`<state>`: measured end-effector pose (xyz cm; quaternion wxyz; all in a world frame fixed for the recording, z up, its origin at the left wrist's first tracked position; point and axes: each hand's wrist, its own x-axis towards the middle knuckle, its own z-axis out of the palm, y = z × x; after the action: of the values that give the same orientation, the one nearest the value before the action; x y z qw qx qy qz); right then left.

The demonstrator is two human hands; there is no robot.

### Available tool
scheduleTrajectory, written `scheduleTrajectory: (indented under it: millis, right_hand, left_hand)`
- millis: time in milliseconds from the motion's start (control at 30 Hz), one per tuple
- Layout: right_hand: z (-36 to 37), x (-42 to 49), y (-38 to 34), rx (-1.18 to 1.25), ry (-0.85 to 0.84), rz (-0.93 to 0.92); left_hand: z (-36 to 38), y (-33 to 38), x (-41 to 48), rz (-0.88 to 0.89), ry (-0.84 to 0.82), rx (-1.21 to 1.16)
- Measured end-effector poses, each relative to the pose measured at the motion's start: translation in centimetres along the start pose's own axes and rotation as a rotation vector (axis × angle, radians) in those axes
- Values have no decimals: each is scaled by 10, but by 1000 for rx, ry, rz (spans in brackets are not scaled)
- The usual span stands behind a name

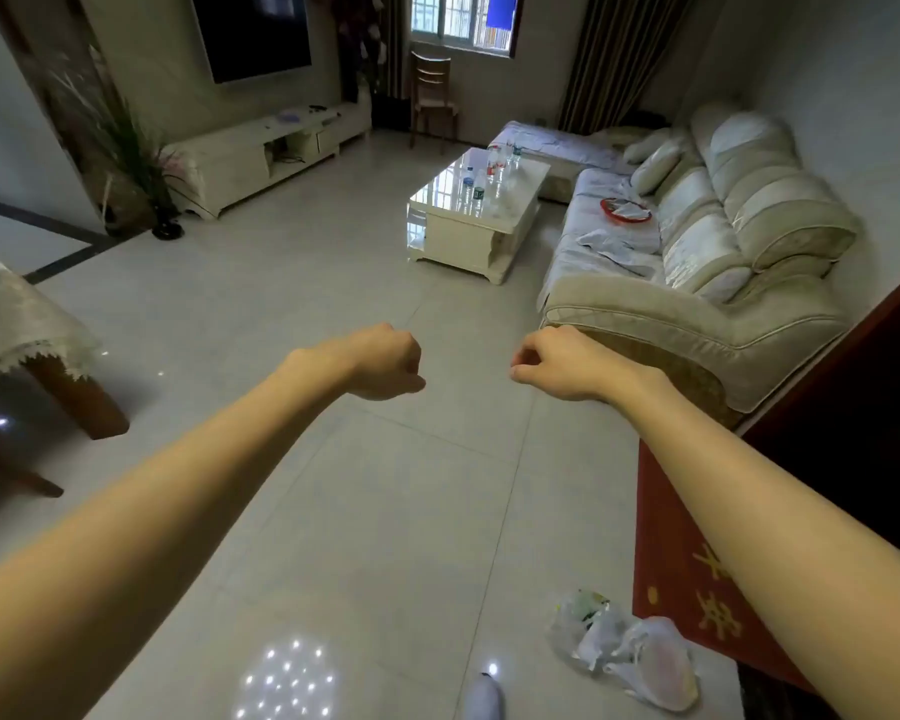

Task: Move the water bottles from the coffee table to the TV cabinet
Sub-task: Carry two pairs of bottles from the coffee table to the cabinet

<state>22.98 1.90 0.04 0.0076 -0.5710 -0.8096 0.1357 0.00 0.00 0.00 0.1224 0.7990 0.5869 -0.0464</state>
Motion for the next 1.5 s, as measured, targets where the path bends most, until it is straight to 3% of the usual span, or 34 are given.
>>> scheduleTrajectory:
  millis: [533, 867, 1500]
  right_hand:
    - [-36, 170, 102, 60, 19, -106]
    - [-45, 274, 128, 32, -58, -92]
    - [-71, 528, 118, 17, -33, -3]
  left_hand:
    - [-57, -3, 164, -104, 38, 28]
    - [-69, -35, 248, -125, -16, 25]
    - [-115, -217, 475, -57, 14, -42]
